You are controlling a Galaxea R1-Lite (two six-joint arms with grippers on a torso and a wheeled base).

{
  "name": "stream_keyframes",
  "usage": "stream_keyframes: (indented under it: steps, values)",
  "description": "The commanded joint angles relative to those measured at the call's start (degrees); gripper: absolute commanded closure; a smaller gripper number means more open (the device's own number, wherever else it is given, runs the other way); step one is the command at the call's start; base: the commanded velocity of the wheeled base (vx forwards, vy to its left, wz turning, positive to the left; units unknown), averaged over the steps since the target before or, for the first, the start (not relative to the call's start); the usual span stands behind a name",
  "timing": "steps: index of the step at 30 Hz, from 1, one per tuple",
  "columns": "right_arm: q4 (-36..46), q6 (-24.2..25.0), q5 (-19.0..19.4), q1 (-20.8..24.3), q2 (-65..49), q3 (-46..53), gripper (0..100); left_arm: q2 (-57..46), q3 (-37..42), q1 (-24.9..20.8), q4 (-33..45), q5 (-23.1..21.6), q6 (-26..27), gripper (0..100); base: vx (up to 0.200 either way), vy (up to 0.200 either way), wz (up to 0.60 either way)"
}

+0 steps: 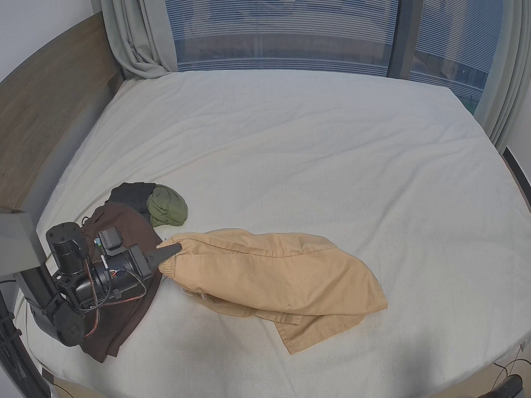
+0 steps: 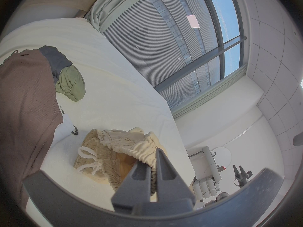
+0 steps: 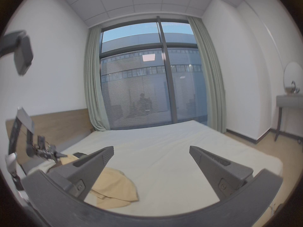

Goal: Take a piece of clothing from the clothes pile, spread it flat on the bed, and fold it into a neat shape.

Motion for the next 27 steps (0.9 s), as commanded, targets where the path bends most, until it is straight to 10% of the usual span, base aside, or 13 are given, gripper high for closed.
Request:
stream_keyframes:
  steps: [1,4,27]
  values:
    - [-2.7,10.5,3.1,9.3,19.4,-11.3,0,-0.2,-0.4,0.0,-0.1,0.0,0.0,100,0.000,0.000,0.00]
    - [-2.9,18.6,5.4,12.9,26.7,-17.2,0,-0.2,-0.5,0.0,-0.1,0.1,0.0,100,0.000,0.000,0.00]
    - [-31.3,13.2,15.2,13.9,72.1,-24.7,0,-2.9,-1.2,-0.7,-0.1,-0.1,-0.5,100,0.000,0.000,0.00]
